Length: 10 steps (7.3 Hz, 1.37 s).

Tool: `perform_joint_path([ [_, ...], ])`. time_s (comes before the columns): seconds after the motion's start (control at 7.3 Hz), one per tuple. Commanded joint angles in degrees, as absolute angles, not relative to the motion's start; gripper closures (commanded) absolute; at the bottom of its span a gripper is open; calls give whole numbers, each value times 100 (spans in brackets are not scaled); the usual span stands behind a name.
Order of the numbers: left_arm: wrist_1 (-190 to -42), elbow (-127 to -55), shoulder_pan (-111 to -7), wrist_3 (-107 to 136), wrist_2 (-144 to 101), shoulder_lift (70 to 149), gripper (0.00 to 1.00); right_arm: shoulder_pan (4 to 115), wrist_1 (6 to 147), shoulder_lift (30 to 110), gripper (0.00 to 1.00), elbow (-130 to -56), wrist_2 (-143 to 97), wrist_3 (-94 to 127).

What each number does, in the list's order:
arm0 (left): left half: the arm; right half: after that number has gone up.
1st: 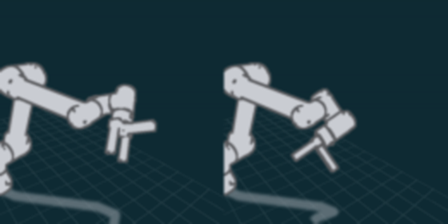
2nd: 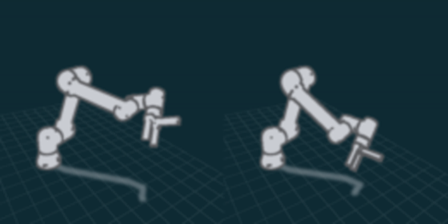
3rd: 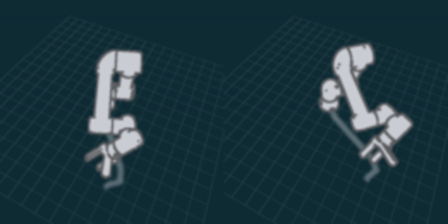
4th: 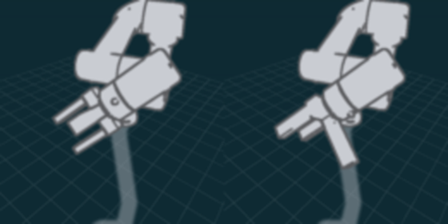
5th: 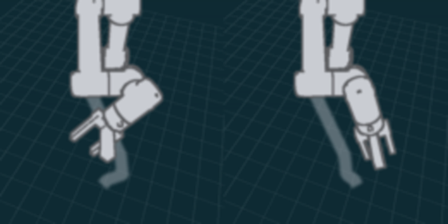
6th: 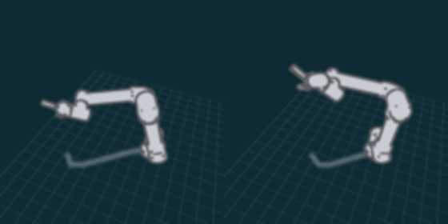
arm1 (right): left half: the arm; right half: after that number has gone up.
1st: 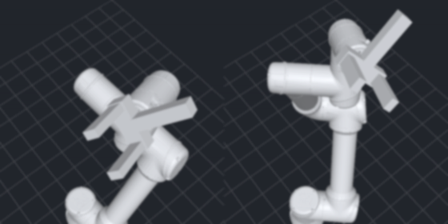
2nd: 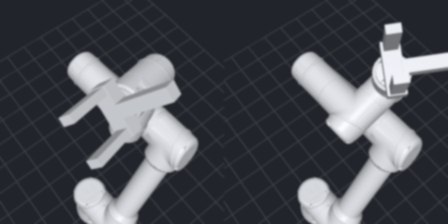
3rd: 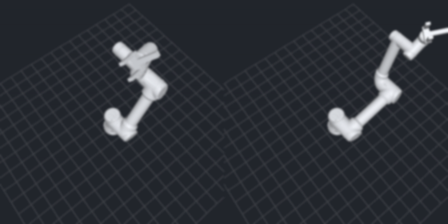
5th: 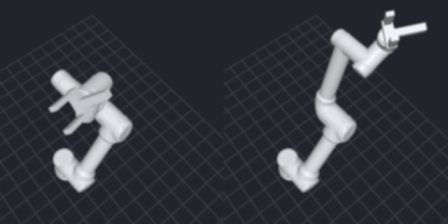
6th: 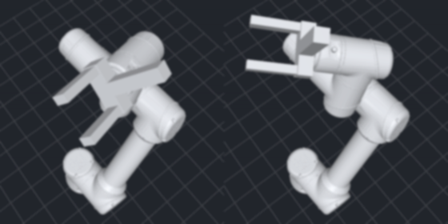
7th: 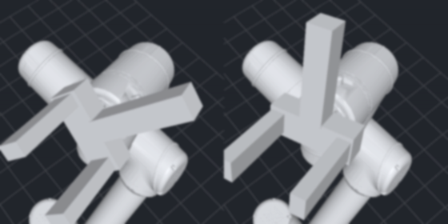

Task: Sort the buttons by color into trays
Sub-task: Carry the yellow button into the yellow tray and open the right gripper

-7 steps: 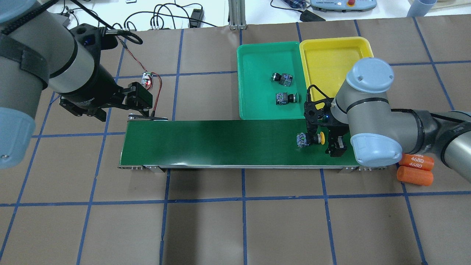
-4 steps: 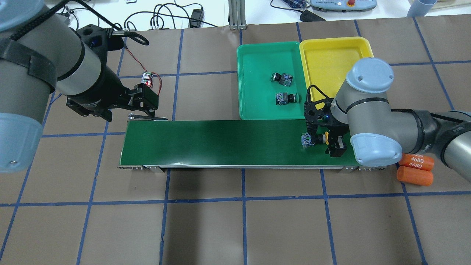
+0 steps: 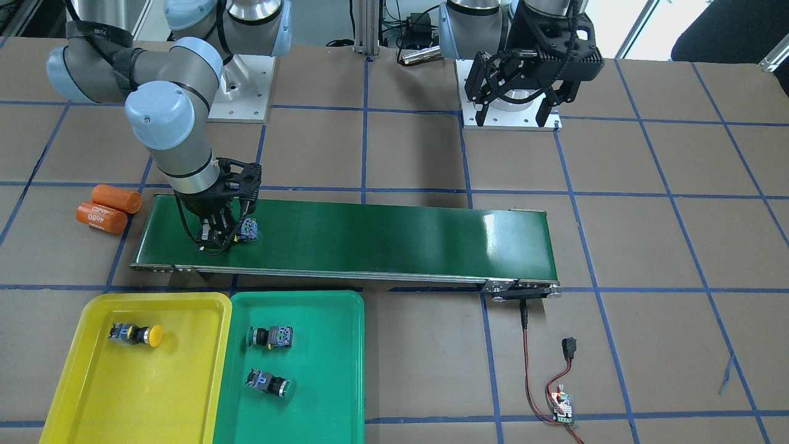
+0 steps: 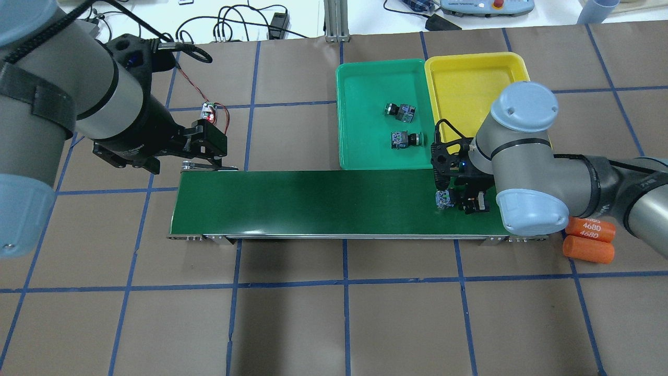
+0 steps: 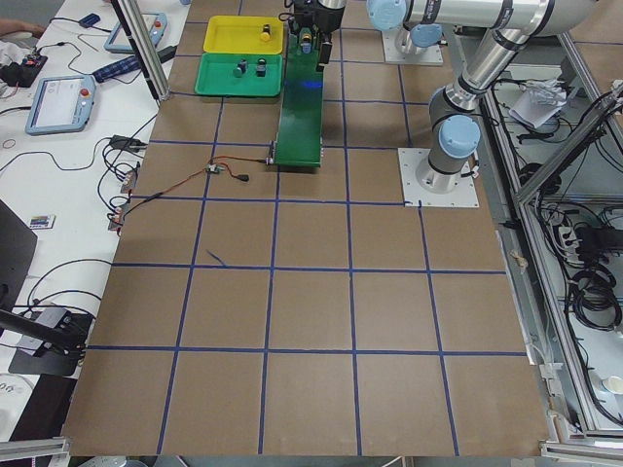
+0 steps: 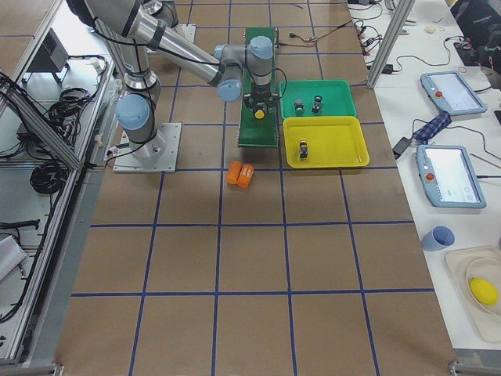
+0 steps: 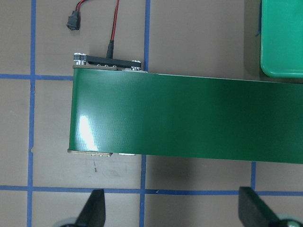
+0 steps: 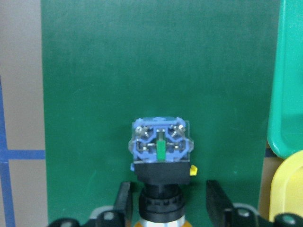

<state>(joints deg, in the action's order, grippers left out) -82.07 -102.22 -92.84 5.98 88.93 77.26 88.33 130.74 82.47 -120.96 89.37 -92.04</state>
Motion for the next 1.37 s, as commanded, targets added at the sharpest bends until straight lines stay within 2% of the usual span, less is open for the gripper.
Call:
perform_joint_path([
  [0.0,-8348,-10265,-9281,589,8903,7648,0,8833,13122,8218,65,-12076,8938,-9246],
  [0.41,-8455,-10475,-9281,327,8877,8006,0,8833,13314,8183,67,-11858,8921,-9264],
  [0.55,-8472,-10477,-9377,134,8781,8007,0,8763,13342,7948,67,-11526,8912,-9281],
  [0.96,-8358,-10608,-9536,-18,8718,8183,0,8596,13063,6377,67,-9586,8921,-9421],
  [1.23,-8315,-10600,-9545,53,8719,8183,0,8578,12771,6284,63,-9264,8930,-9422],
])
